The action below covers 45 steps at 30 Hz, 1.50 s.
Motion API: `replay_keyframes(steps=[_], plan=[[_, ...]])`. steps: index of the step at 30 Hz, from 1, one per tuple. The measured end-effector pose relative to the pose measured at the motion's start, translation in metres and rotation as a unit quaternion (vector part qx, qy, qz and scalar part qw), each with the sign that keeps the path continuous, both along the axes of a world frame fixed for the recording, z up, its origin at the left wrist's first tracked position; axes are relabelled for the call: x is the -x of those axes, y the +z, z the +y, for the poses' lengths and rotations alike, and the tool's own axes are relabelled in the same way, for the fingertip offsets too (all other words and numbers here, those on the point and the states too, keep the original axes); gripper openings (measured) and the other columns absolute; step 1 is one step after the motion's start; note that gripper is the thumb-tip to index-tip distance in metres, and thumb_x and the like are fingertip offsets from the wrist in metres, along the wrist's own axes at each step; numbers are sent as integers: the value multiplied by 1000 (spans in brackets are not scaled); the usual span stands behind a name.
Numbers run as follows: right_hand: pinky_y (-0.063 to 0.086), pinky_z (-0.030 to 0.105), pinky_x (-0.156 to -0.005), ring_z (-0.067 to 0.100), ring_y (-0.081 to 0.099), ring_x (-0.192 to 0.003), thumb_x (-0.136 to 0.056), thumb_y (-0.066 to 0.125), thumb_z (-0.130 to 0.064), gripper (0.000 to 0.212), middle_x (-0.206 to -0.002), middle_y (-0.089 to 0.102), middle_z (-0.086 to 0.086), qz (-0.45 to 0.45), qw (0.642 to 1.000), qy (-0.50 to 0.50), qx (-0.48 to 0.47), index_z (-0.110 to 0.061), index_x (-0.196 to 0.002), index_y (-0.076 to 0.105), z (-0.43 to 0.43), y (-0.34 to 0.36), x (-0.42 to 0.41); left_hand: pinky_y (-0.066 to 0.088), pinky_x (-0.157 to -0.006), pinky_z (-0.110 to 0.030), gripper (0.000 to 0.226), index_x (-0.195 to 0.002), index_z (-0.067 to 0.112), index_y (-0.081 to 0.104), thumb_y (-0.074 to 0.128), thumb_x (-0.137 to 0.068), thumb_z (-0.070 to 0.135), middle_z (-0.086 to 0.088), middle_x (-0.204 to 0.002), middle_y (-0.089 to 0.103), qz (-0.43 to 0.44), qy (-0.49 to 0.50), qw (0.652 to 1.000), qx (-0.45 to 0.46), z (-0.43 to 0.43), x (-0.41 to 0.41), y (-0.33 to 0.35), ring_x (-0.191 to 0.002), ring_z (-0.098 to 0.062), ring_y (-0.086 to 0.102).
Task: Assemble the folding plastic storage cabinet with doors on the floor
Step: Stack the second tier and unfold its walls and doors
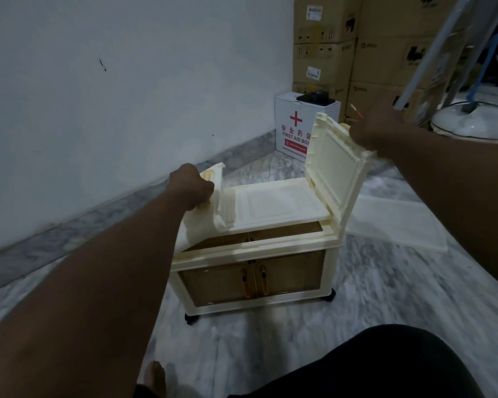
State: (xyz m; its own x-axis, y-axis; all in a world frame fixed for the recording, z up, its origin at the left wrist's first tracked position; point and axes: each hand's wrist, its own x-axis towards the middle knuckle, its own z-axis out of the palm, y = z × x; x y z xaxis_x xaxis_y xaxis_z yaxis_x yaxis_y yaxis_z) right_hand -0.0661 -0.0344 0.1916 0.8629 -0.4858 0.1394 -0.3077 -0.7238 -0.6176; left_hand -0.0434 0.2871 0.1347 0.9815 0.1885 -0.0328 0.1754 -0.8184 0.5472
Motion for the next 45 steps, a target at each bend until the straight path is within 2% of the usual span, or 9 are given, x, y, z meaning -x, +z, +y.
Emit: replay_keyframes(steps=[9,14,18,20,25,30,36,40,45], plan=[[49,40,-70,27,55,-77,-91,59,-8,13,-72,47,10,-7,1000,-9,-10,-2,-83,52,4,2,0,51,-53,-33,30,-117,15,58,54,-88,14,-20,-114,59,-101,68,991,54,71,2,42,-94,-38,64],[54,45,-82,28,53,-79,-92,58,-7,17,-73,45,10,0,1000,-11,6,-1,-80,48,6,2,1,43,-50,-25,35,-108,15,73,49,-87,0,-16,-83,62,-86,88,988,96,125,15,55,-57,-27,51],[52,43,-76,31,56,-82,-90,57,-7,8,-76,50,11,-5,1000,-14,19,1,-90,54,6,2,-2,35,-42,-21,37,-110,14,76,50,-89,-3,-9,-70,58,-74,98,982,141,131,24,52,-50,-21,41],[51,42,-73,32,57,-81,-89,58,-7,9,-76,50,12,2,1000,-8,15,0,-90,53,7,3,-2,39,-44,-22,23,-105,9,76,60,-88,8,-12,-72,60,-79,108,977,166,125,25,54,-51,-21,44],[46,36,-67,30,57,-78,-89,59,-19,19,-84,57,12,18,994,5,112,-2,-97,60,8,8,-5,57,-54,-35,40,-101,12,67,81,-77,40,-11,-100,63,-52,83,986,134,117,25,58,-75,-24,63],[54,39,-70,28,63,-81,-95,51,-38,37,-93,66,10,-117,937,104,313,-7,-107,65,56,29,-14,61,-62,-42,37,-111,19,64,80,-78,26,-14,-113,64,-25,80,986,143,119,26,55,-90,-34,67],[47,46,-96,27,56,-116,-83,59,-64,63,-131,58,7,60,850,382,357,-24,-132,52,180,-16,-1,59,-59,-39,38,-118,21,63,75,-83,24,-13,-115,63,-13,58,986,154,119,26,55,-93,-33,66],[48,41,-87,26,57,-109,-72,69,-68,75,-129,52,4,104,822,453,328,-27,-132,50,223,-81,13,59,-57,-38,42,-123,24,62,73,-84,26,-11,-117,61,-10,39,991,130,118,25,58,-94,-32,65],[46,36,-73,26,60,-97,-78,68,-58,58,-118,53,5,62,814,460,349,-23,-123,53,230,-108,11,62,-67,-43,49,-134,27,57,66,-87,17,-10,-122,58,-1,2,993,122,120,23,59,-95,-31,63]])
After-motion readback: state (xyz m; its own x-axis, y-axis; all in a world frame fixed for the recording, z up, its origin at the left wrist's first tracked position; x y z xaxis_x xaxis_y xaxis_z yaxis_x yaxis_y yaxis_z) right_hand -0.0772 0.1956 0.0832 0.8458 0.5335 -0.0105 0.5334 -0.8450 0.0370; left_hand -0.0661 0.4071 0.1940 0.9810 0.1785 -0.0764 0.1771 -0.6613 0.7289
